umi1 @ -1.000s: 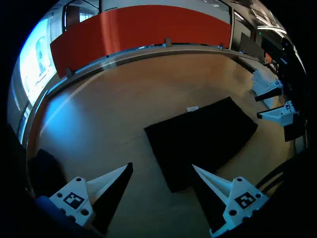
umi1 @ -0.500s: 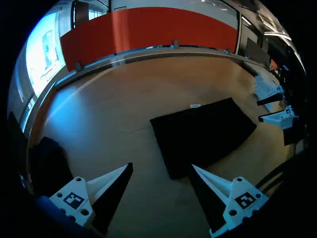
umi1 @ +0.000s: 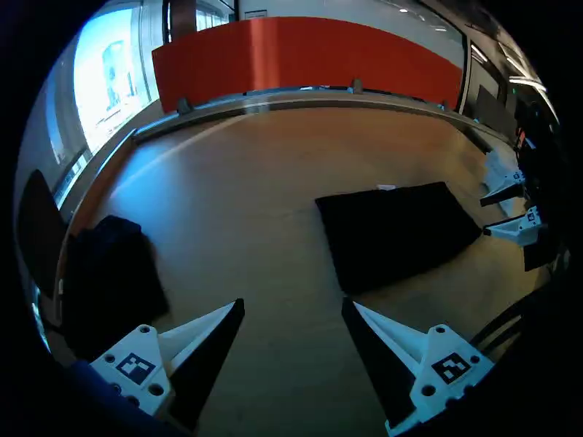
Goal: Fold towel
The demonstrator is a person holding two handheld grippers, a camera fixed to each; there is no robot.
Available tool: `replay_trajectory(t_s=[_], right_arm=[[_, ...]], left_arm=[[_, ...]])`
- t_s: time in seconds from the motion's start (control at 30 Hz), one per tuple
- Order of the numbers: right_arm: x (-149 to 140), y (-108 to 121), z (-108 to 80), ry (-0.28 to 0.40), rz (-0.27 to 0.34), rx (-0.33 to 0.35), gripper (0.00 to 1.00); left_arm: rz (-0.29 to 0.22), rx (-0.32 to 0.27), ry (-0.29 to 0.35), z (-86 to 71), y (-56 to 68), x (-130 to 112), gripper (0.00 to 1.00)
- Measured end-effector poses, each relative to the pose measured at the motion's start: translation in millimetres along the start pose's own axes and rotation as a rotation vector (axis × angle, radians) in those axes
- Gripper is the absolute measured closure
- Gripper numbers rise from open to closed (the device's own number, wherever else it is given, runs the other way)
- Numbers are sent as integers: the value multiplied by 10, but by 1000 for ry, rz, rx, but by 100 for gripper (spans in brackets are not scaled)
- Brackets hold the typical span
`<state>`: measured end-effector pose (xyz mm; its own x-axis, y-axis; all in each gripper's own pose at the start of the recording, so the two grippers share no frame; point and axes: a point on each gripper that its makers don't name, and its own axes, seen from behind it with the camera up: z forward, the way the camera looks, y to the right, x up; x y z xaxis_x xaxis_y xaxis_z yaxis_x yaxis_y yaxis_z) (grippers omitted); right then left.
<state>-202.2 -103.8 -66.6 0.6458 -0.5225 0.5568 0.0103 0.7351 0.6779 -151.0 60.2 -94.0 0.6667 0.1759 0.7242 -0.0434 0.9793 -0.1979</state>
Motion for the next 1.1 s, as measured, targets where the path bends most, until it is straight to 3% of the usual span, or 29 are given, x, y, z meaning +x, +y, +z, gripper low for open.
replay_trajectory(t_s=[0.37, 0.63, 1.0, 1.1], right_arm=[[-216, 47, 77, -44, -34, 20, 9], [-339, 83, 126, -70, -53, 35, 32], [-385, 41, 167, -92, -52, 66, 52], [-395, 24, 189, -96, -46, 73, 66]], left_arm=[[-26, 27, -5, -96, -125, -118, 1], [-32, 41, -11, -164, -195, -192, 1], [-35, 44, -12, -196, -236, -213, 1], [-30, 44, -13, -199, -235, -220, 1]])
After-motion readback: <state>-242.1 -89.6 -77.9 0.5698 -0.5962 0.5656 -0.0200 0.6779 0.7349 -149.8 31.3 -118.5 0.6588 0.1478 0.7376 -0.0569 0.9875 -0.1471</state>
